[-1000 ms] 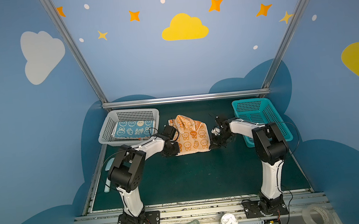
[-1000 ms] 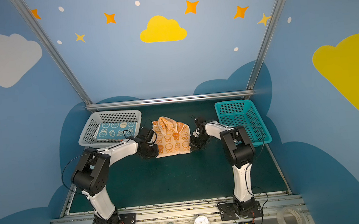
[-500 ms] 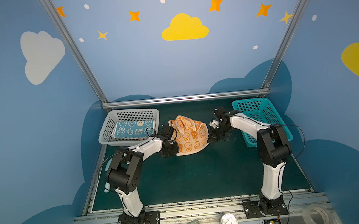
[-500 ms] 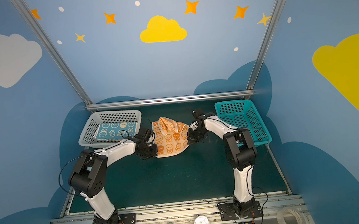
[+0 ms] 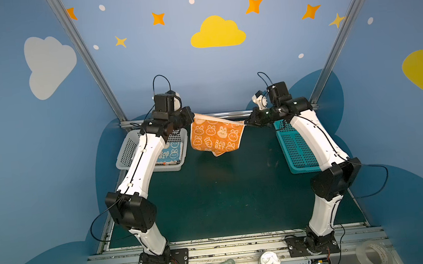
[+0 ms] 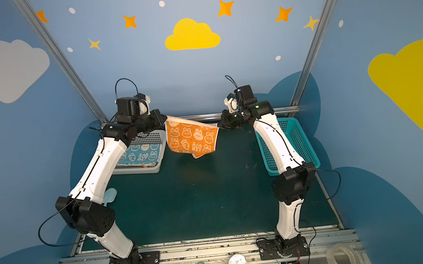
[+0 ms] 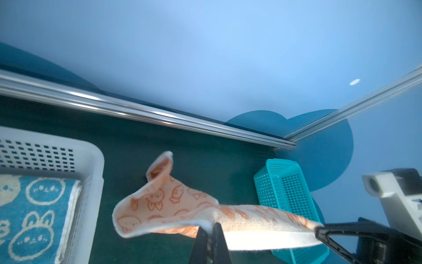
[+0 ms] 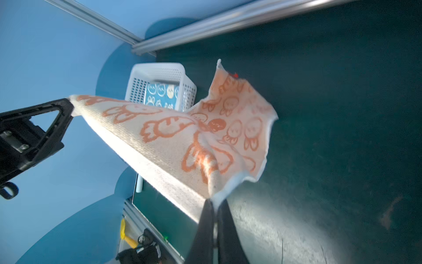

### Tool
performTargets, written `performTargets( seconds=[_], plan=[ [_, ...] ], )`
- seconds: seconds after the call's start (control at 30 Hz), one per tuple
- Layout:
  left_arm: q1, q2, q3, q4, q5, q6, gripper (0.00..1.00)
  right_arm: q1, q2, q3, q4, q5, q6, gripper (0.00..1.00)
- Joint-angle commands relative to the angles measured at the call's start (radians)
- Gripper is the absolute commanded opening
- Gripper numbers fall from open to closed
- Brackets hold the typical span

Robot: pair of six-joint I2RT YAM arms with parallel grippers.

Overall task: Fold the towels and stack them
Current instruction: 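Lift the towel by its edge with both grippers and raise it high, then lower the hanging towel onto the table with both grippers, drawing it toward the robot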

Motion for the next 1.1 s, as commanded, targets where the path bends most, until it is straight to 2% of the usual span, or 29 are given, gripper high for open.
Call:
performTargets(
  seconds=[0.0,0.07,0.17,0.27,0.37,0.57,0.77,0.9,1.07],
  plan=[
    [0.011,0.056,0.169,-0.11,0.011,0.031,0.03,-0.013,-0.091,0.006,0.064,0.027,-0.004,0.0],
    [0.011,0.096,0.3,-0.161,0.018,0.039,0.03,-0.017,-0.129,0.018,0.109,0.029,-0.014,0.0],
    [0.01,0.139,0.456,-0.238,0.032,0.043,0.03,-0.023,-0.137,0.118,0.048,0.034,-0.047,0.0],
    [0.006,0.116,0.494,-0.257,0.032,0.04,0.03,-0.023,-0.174,0.157,0.016,0.022,-0.079,0.0],
    [-0.003,0.036,0.447,-0.251,0.032,0.042,0.03,-0.023,-0.251,0.127,0.018,0.026,-0.105,0.0],
    [-0.06,-0.222,0.224,-0.183,-0.014,0.035,0.03,-0.023,-0.464,-0.025,0.064,0.016,-0.147,0.0],
    [-0.134,-0.441,0.048,-0.121,-0.058,-0.048,0.03,-0.022,-0.645,-0.162,0.121,0.008,-0.145,0.0],
    [-0.136,-0.452,0.031,-0.123,-0.046,-0.072,0.03,-0.024,-0.638,-0.152,0.109,0.025,-0.128,0.0],
    [-0.101,-0.343,0.052,-0.154,-0.04,-0.042,0.03,-0.026,-0.531,-0.147,0.108,0.031,-0.09,0.0]
  ],
)
